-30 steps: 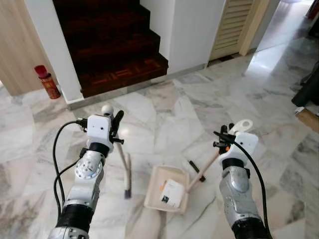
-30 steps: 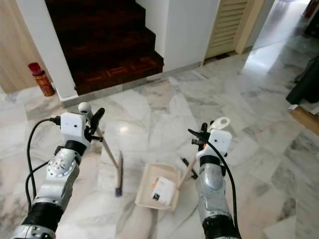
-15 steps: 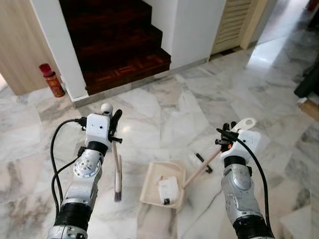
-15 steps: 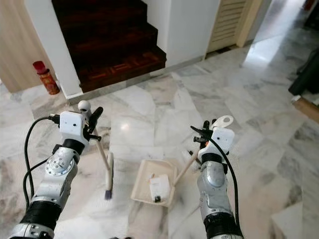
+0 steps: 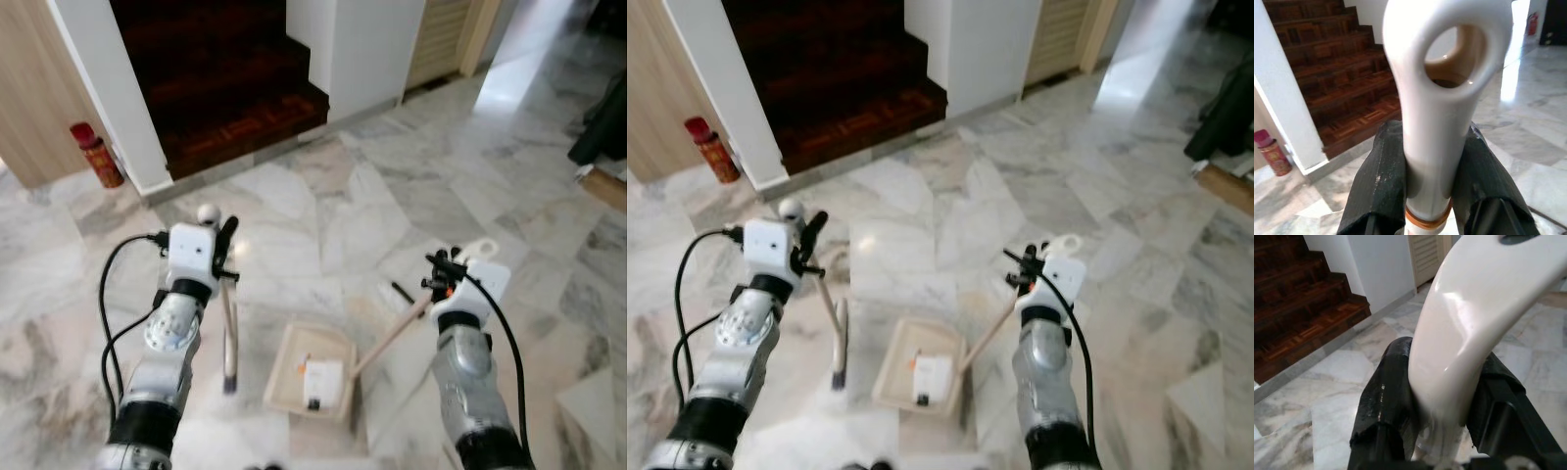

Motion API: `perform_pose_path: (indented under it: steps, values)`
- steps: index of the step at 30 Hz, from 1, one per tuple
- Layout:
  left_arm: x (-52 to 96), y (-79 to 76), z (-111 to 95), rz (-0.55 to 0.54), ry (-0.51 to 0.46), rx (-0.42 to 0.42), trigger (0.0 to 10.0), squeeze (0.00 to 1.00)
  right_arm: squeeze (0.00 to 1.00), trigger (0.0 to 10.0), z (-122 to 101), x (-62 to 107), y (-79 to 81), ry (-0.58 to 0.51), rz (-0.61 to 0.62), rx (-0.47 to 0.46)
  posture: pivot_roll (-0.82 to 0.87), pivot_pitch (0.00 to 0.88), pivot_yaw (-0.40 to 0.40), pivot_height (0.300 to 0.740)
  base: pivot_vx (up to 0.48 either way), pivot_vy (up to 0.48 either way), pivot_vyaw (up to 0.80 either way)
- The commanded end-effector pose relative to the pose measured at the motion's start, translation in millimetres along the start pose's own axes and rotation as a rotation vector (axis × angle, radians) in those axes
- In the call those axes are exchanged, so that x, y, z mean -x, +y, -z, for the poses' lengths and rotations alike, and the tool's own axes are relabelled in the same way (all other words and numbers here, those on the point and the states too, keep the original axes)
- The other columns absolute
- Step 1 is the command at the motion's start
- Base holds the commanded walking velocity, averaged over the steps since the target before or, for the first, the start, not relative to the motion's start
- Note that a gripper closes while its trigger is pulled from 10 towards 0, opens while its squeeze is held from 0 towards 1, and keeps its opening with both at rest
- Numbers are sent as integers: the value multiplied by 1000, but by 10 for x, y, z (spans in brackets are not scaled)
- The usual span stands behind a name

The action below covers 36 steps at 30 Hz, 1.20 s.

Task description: Sweep floor

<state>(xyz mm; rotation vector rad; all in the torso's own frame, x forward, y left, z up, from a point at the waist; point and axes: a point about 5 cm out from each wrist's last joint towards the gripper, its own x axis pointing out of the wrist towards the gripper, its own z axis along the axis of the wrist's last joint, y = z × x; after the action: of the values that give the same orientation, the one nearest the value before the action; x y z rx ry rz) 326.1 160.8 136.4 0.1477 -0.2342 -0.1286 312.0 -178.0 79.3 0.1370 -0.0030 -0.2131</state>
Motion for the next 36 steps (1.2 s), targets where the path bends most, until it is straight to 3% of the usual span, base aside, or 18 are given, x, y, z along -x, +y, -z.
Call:
perform_pose_path:
  steps: [1, 36]
  values:
    - [-22, 33, -91, -3, -42, -7, 10000, 0, 0, 10000, -94, -41, 44, -31, -18, -1, -79, 119, -25, 740, 0, 247, 0]
    - [-10, 37, -76, -5, -30, 0, 10000, 0, 0, 10000, -80, -62, 25, 3, -6, -33, -77, 126, -31, 740, 0, 250, -31]
